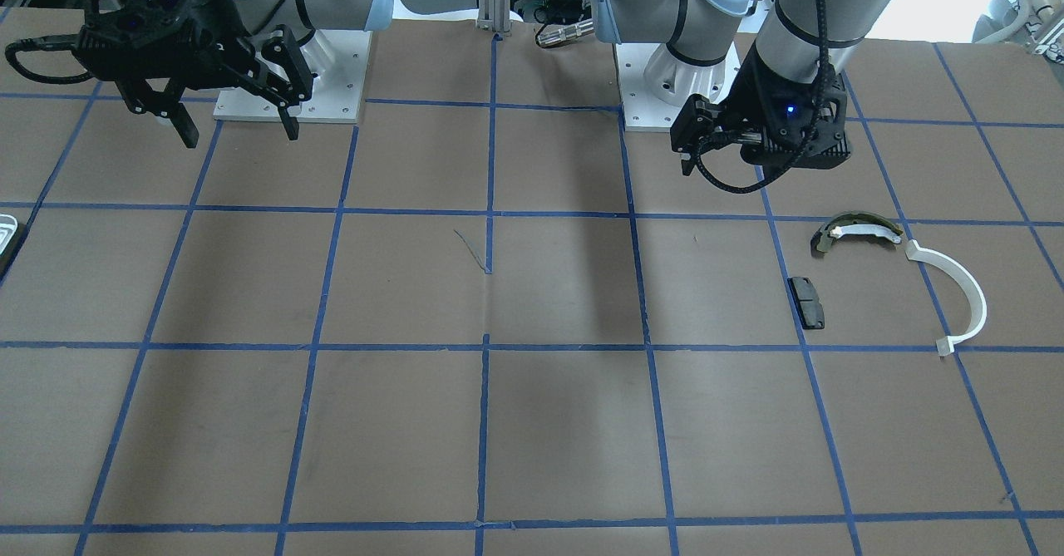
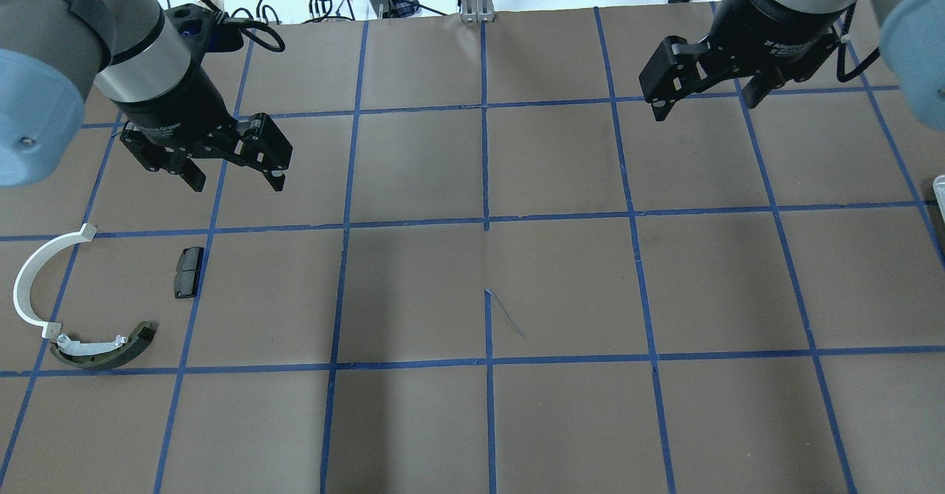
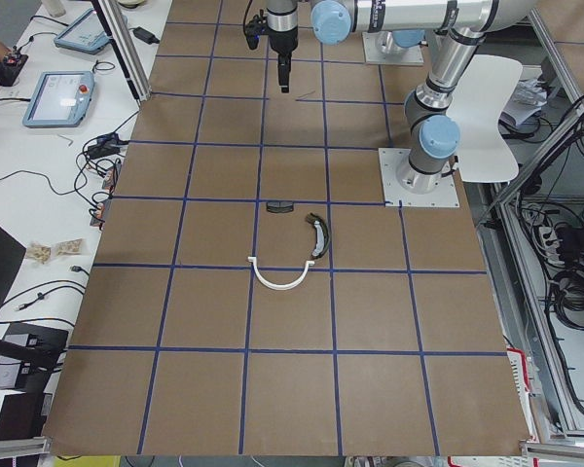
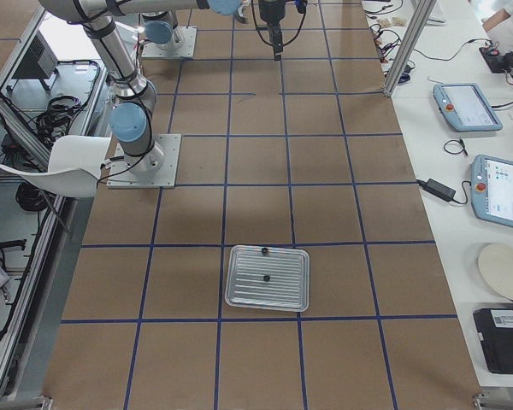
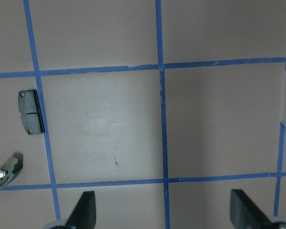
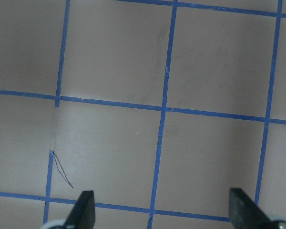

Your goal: Place bearing gear from tray to pile

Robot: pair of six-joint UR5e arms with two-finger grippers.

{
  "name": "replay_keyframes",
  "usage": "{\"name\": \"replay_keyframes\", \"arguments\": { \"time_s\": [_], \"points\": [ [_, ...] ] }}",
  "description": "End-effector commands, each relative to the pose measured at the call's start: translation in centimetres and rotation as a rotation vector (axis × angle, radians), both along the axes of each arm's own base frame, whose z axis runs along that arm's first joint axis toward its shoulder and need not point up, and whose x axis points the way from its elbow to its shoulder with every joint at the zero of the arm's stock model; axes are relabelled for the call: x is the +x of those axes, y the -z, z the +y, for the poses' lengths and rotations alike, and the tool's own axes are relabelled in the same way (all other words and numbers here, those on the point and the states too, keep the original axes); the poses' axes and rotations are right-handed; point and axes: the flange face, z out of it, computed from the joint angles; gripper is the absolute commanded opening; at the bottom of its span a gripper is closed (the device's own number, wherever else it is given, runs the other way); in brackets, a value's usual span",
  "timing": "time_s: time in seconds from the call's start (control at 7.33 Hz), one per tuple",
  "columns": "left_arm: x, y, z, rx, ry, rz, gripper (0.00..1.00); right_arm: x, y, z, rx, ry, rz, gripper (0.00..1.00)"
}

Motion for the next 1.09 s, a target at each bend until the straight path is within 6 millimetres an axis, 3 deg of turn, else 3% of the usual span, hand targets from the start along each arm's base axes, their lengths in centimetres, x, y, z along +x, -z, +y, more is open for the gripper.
{"name": "replay_keyframes", "arguments": {
  "time_s": [0.0,0.14,0.27,0.41,0.55,0.82,0.95],
  "points": [
    [0.0,0.1,-0.1,0.0,0.0,-0.001,1.0,0.1,0.0,-0.1,-0.003,-0.005,-0.008,1.0],
    [0.0,0.1,-0.1,0.002,0.0,-0.001,1.0,-0.2,0.2,-0.4,-0.003,0.002,-0.002,1.0],
    [0.0,0.2,-0.2,0.003,0.0,-0.001,1.0,-1.8,0.5,-1.0,0.004,0.008,0.023,1.0],
    [0.0,0.3,-0.2,0.006,0.0,0.0,1.0,-5.8,0.7,-1.8,0.009,-0.012,0.05,1.0],
    [0.0,0.1,-0.1,0.002,0.0,-0.001,1.0,-11.1,0.9,-2.6,0.015,0.011,0.048,1.0],
    [-0.3,-0.2,0.1,-0.01,0.0,0.022,1.0,-20.8,4.8,-5.1,0.085,-0.017,0.044,1.0],
    [-0.3,-0.1,-0.1,-0.015,-0.001,0.021,1.0,-25.8,6.2,-5.1,0.111,0.002,0.034,1.0]
  ]
}}
